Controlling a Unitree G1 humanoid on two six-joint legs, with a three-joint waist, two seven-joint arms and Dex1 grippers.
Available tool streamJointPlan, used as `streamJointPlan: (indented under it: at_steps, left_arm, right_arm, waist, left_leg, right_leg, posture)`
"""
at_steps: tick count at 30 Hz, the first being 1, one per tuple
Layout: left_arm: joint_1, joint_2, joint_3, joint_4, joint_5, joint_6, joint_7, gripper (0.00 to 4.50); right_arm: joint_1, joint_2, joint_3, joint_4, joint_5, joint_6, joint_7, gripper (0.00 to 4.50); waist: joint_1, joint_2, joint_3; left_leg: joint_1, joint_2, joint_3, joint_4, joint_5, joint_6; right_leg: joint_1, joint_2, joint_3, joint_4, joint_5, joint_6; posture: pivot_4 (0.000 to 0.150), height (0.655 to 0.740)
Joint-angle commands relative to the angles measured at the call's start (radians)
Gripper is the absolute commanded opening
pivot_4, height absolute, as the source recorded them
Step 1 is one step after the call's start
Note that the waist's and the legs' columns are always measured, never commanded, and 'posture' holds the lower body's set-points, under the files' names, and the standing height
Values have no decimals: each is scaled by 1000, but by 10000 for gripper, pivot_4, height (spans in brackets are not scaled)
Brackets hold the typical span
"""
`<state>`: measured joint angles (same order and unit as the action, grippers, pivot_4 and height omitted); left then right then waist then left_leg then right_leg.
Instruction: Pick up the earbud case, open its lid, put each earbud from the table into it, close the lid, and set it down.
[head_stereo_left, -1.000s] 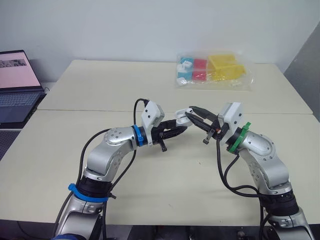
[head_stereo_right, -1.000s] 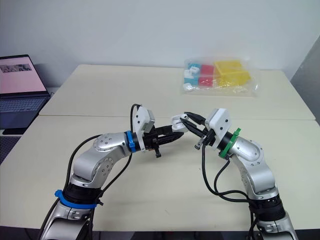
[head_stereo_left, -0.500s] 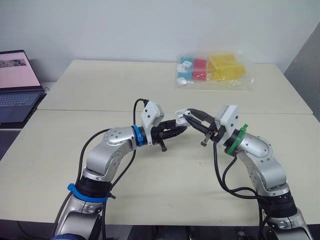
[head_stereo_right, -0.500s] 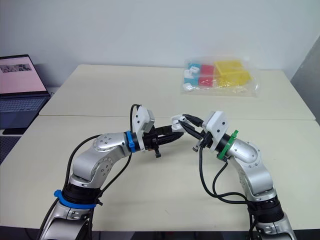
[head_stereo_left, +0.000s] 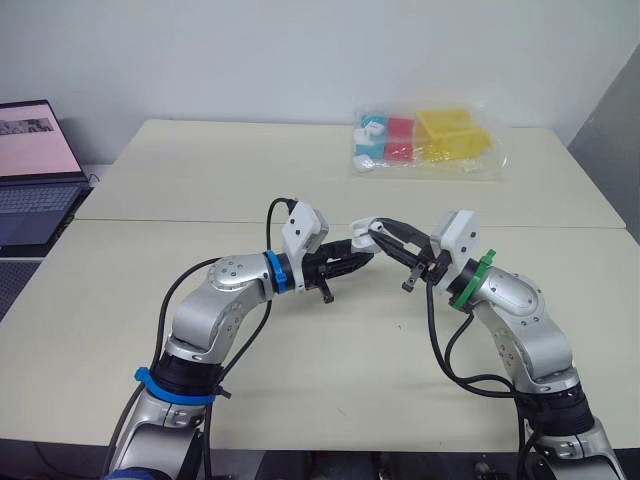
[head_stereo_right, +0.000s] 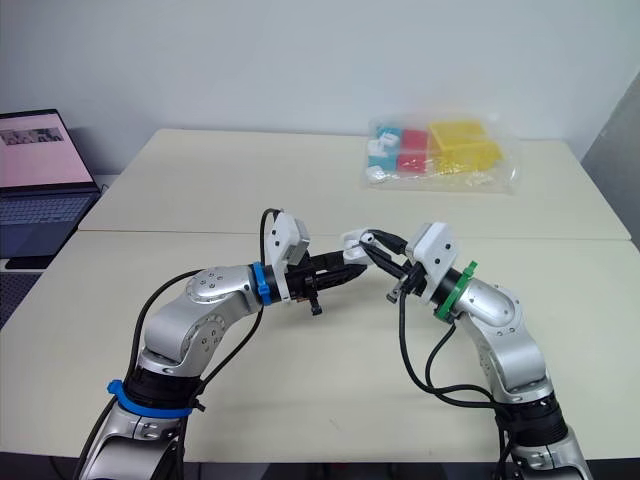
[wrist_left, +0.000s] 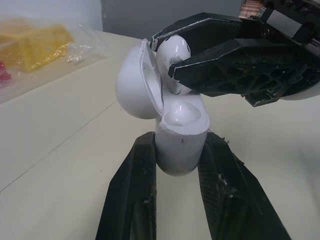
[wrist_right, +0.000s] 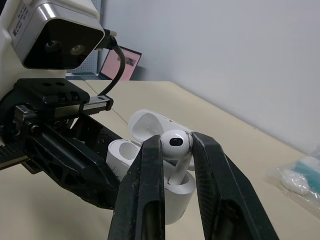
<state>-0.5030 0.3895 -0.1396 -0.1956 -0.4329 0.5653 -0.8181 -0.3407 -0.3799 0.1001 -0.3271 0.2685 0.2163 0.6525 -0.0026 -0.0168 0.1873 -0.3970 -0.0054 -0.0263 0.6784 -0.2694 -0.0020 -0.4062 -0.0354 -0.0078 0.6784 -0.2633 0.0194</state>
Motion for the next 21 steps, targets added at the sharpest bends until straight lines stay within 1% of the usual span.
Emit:
streamJointPlan:
  at_steps: [1,6,8,10,17,21]
  left_arm:
    - [-19,-5,22,-50,-22,-18,0,7697]
    - [-17,-4,23,-51,-22,-18,1,7697]
    - [-16,-3,23,-53,-21,-17,2,7697]
    - [-14,-2,23,-54,-20,-18,3,7697]
    - [-7,0,20,-53,-11,-21,3,7697]
    - [-4,4,21,-48,-3,-29,3,7697]
  right_arm:
    - [3,-2,7,-30,20,33,6,7757]
    - [5,-10,14,-49,19,47,10,25483]
    - [7,-17,14,-56,19,47,13,31695]
    - [8,-25,7,-69,25,54,16,39218]
    - [15,-62,-32,-119,66,91,27,39473]
    - [24,-129,-125,-181,150,150,50,39473]
  waist:
    - [0,0,0]
    - [0,0,0]
    - [0,0,0]
    - [0,0,0]
    - [0,0,0]
    - [1,0,0]
  left_leg:
    - [0,0,0,0,0,0]
    - [0,0,0,0,0,0]
    - [0,0,0,0,0,0]
    - [0,0,0,0,0,0]
    - [0,0,0,0,0,0]
    - [0,0,0,0,0,0]
  right_leg:
    - [0,0,0,0,0,0]
    - [0,0,0,0,0,0]
    - [0,0,0,0,0,0]
    - [0,0,0,0,0,0]
    - [0,0,0,0,0,0]
    - [0,0,0,0,0,0]
  posture:
    - [1500,7400]
    - [1500,7400]
    - [1500,7400]
    - [1500,7400]
    - [1500,7400]
    - [1500,7400]
